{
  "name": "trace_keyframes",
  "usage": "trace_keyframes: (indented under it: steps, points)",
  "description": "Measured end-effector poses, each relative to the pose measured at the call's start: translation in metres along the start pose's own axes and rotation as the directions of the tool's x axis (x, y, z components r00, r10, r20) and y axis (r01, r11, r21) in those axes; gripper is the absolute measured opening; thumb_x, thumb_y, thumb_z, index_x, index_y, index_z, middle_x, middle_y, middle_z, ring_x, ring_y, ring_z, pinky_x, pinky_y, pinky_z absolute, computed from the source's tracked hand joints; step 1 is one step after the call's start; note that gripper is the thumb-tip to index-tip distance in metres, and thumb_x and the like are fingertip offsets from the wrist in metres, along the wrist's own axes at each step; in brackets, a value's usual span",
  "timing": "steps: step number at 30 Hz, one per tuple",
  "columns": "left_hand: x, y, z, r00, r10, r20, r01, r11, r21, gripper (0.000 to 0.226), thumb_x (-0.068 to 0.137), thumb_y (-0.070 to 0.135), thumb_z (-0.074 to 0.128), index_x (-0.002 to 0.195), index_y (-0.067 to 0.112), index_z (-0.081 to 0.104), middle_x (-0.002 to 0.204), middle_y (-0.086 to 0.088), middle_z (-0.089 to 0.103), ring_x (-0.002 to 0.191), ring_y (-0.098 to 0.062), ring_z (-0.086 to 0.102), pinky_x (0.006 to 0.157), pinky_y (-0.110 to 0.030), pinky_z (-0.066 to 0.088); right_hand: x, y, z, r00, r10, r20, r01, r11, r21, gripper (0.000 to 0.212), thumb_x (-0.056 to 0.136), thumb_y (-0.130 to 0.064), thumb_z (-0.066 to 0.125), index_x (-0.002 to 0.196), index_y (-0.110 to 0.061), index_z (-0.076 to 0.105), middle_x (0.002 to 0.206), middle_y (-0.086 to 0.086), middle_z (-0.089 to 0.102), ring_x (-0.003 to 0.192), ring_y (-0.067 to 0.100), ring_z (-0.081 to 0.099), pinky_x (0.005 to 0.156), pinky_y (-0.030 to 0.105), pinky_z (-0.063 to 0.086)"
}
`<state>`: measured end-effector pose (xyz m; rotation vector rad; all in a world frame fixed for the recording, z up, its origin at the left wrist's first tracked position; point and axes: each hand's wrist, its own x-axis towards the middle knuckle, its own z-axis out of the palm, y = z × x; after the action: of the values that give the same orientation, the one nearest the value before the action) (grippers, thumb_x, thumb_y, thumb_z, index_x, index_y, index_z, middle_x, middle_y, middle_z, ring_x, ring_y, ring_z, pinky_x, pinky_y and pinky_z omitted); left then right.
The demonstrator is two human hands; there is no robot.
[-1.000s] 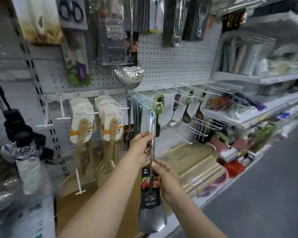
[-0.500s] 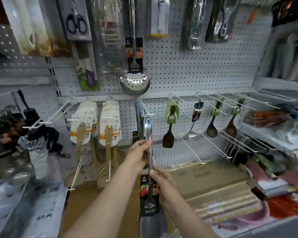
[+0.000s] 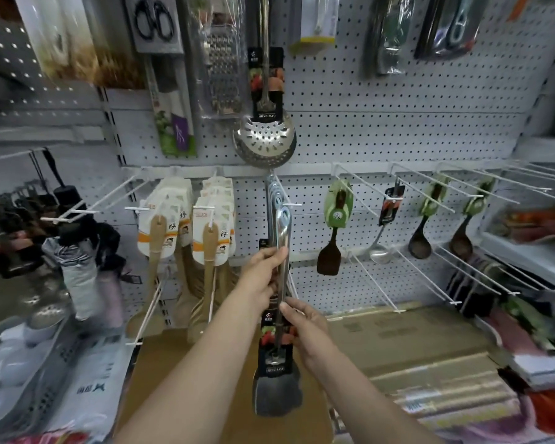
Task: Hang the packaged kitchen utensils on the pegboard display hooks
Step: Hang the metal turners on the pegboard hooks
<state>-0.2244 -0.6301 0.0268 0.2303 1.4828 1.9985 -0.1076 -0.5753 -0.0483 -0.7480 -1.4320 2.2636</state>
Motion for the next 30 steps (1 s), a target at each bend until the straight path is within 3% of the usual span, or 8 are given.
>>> trace_keyframes:
  steps: [10, 16, 22, 25, 30]
  points:
    - [0.033, 0.007, 0.000, 1.000, 0.019, -0.014, -0.019, 1.000, -0.022, 0.009, 0.089, 0.020, 0.075, 0.095, 0.018, 0.069, 0.091, -0.004, 0.069, 0.085, -0.020, 0.061, 0.075, -0.034, 0.050, 0.043, -0.007, 0.002, 1.000, 0.004, 0.031, -0.002, 0.997, -0.075, 0.035, 0.086, -0.016, 0.079, 0.119, -0.012, 0.068, 0.101, 0.010, 0.078, 0.092, 0.026, 0.076, 0.077, 0.040, 0.061]
    - [0.056, 0.009, -0.007, 1.000, 0.028, 0.008, -0.028, 0.999, 0.015, 0.015, 0.088, 0.024, 0.076, 0.099, 0.019, 0.069, 0.089, -0.001, 0.069, 0.086, -0.020, 0.061, 0.070, -0.033, 0.051, 0.069, -0.008, 0.006, 0.999, 0.008, 0.043, -0.005, 0.998, -0.067, 0.034, 0.088, -0.015, 0.077, 0.120, -0.011, 0.067, 0.102, 0.010, 0.078, 0.092, 0.025, 0.076, 0.071, 0.033, 0.058]
    - [0.081, 0.014, -0.012, 0.999, 0.033, 0.015, -0.034, 0.999, 0.034, 0.022, 0.086, 0.022, 0.079, 0.106, 0.017, 0.070, 0.096, -0.003, 0.073, 0.100, -0.024, 0.066, 0.103, -0.048, 0.050, 0.100, -0.006, 0.010, 0.998, 0.007, 0.059, -0.003, 0.997, -0.078, 0.036, 0.089, -0.016, 0.076, 0.124, -0.013, 0.066, 0.105, 0.008, 0.078, 0.092, 0.022, 0.075, 0.074, 0.034, 0.058]
    - [0.090, 0.013, -0.016, 0.999, 0.042, 0.032, -0.043, 0.998, 0.035, 0.026, 0.086, 0.021, 0.079, 0.110, 0.015, 0.070, 0.097, -0.004, 0.074, 0.101, -0.026, 0.067, 0.104, -0.050, 0.050, 0.112, -0.006, 0.010, 0.998, 0.002, 0.065, 0.004, 0.995, -0.097, 0.037, 0.089, -0.019, 0.076, 0.125, -0.015, 0.065, 0.106, 0.007, 0.078, 0.097, 0.021, 0.075, 0.077, 0.033, 0.057]
    - [0.100, 0.010, -0.020, 0.998, 0.053, 0.046, -0.055, 0.998, 0.029, 0.022, 0.086, 0.021, 0.079, 0.106, 0.018, 0.071, 0.098, -0.004, 0.074, 0.099, -0.024, 0.065, 0.105, -0.049, 0.050, 0.127, -0.003, 0.009, 0.997, -0.039, 0.060, 0.047, 0.990, -0.131, 0.044, 0.086, -0.023, 0.079, 0.127, -0.016, 0.065, 0.111, 0.008, 0.077, 0.106, 0.024, 0.073, 0.096, 0.043, 0.055]
